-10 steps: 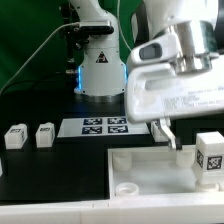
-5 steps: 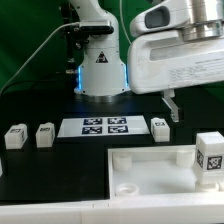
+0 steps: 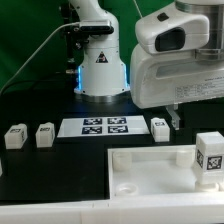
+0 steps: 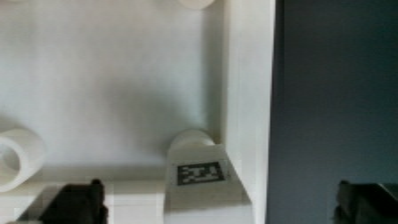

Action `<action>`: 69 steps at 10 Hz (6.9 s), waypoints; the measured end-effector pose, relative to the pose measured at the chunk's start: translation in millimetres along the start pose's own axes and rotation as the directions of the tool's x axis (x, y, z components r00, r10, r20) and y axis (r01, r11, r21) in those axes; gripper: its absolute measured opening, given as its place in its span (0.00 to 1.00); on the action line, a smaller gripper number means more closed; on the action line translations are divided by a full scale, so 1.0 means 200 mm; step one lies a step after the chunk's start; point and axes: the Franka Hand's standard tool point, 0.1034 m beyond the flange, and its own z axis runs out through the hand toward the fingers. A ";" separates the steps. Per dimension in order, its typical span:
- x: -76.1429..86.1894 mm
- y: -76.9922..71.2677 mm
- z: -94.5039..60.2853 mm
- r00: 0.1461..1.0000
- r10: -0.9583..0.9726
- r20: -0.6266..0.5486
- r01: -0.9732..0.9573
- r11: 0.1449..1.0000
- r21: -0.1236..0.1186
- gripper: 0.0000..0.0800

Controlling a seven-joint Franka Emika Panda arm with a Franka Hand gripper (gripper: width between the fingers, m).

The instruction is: Assemble one leg

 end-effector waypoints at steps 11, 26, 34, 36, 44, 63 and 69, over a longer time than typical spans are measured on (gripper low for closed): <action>0.07 0.05 0.15 0.996 0.007 -0.088 -0.008 1.000 -0.012 0.81; 0.08 0.04 0.16 0.746 0.658 -0.102 -0.635 0.749 0.187 0.36; 0.10 -0.05 0.18 -0.016 0.990 0.138 -0.947 -0.060 0.314 0.37; 0.12 -0.07 0.18 -0.227 0.948 0.225 -0.906 -0.290 0.308 0.37; 0.06 -0.03 0.17 0.158 0.982 0.100 -0.960 0.129 0.247 0.81; 0.11 0.00 0.18 0.164 0.985 0.047 -0.956 0.147 0.256 0.37; 0.11 -0.02 0.19 -0.177 0.966 0.188 -0.922 -0.230 0.312 0.46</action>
Offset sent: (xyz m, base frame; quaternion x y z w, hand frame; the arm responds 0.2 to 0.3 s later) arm 0.0196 0.0083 -0.0139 -0.0255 0.0741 -0.0148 0.9968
